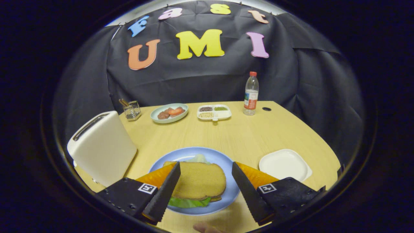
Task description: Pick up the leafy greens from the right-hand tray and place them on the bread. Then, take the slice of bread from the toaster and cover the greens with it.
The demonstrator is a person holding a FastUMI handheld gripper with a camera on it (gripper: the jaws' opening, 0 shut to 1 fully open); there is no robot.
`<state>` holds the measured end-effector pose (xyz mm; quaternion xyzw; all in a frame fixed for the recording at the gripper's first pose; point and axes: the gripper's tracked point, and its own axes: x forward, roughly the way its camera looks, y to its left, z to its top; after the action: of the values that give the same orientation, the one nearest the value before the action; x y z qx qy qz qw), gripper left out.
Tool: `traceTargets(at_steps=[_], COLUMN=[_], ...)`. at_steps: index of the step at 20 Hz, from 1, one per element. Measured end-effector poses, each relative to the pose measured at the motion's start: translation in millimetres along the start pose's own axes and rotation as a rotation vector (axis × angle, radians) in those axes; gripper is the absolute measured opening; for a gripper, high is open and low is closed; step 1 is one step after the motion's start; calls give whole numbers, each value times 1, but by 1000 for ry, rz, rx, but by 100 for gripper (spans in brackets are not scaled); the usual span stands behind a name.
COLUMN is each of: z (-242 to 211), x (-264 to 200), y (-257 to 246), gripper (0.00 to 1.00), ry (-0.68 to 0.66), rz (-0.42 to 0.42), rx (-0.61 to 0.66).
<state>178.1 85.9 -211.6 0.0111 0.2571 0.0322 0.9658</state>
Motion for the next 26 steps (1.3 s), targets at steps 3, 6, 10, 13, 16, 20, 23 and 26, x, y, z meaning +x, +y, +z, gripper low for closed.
traceTargets(at_steps=[3, 6, 10, 13, 16, 20, 23, 26], z=[41, 71, 102, 121, 133, 138, 141, 141], x=[-42, -93, -166, -218, -259, -294, -304, -308], y=[1, -5, -7, -18, -25, -31, -24, -29], gripper=[98, 97, 97, 97, 97, 97, 97, 96], ry=[-126, -237, -367, -460, -528, -581, -604, -622], rz=[-25, -73, -77, -112, -137, -151, -110, -129], rx=[-11, -16, -3, -20, -18, -19, -39, -50])
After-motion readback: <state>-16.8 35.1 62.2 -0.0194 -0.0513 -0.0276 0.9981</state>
